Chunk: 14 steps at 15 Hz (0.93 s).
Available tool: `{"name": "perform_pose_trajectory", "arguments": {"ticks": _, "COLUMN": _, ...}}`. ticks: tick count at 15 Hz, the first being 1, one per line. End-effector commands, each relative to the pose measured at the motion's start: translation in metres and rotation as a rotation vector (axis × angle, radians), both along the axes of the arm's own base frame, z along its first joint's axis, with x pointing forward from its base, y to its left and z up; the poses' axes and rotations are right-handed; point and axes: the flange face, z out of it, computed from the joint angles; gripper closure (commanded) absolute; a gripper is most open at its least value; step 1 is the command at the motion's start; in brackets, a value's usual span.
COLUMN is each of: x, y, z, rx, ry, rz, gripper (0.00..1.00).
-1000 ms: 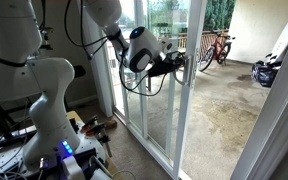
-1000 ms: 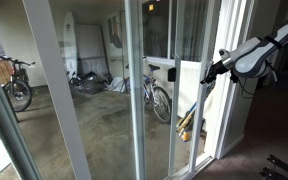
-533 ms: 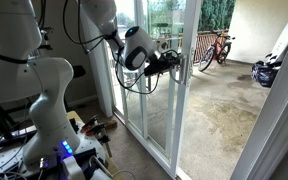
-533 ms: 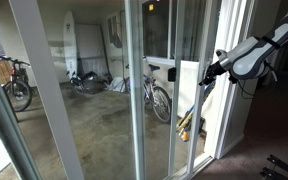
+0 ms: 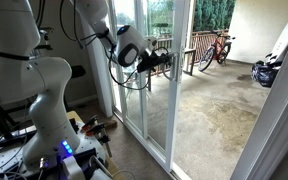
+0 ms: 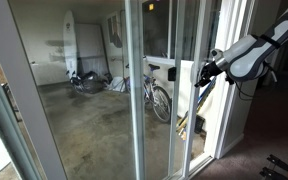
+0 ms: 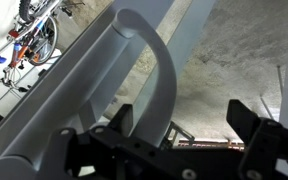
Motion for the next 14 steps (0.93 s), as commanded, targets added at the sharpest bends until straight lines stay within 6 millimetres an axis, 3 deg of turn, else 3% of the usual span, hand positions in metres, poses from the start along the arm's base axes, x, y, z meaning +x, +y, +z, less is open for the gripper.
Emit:
{"name": "perform_pose_trajectory", "arguments": {"ticks": 1, "x": -0.001, "y": 0.066, "z": 0.026, "rx": -0.091, "ry": -0.064, "rz": 0.11, "gripper": 0.0}}
{"name": "perform_pose_trajectory", "arguments": {"ticks": 6, "x": -0.01, "y": 0.107, "z": 0.029, "rx": -0.121, "ry": -0.076, "rz": 0.163, "gripper": 0.0}}
{"name": "perform_pose_trajectory", "arguments": {"ticks": 7, "x": -0.011, "y": 0.116, "z": 0.022, "rx": -0.134, "ry": -0.057, "rz": 0.178, "gripper": 0.0}}
{"name": "perform_pose_trajectory", "arguments": {"ticks": 10, "x": -0.01, "y": 0.147, "z": 0.029, "rx": -0.184, "ry": -0.091, "rz": 0.232, "gripper": 0.0}}
{"name": "perform_pose_trajectory", "arguments": {"ticks": 14, "x": -0.007, "y": 0.185, "z": 0.023, "rx": -0.255, "ry": -0.113, "rz": 0.286, "gripper": 0.0}}
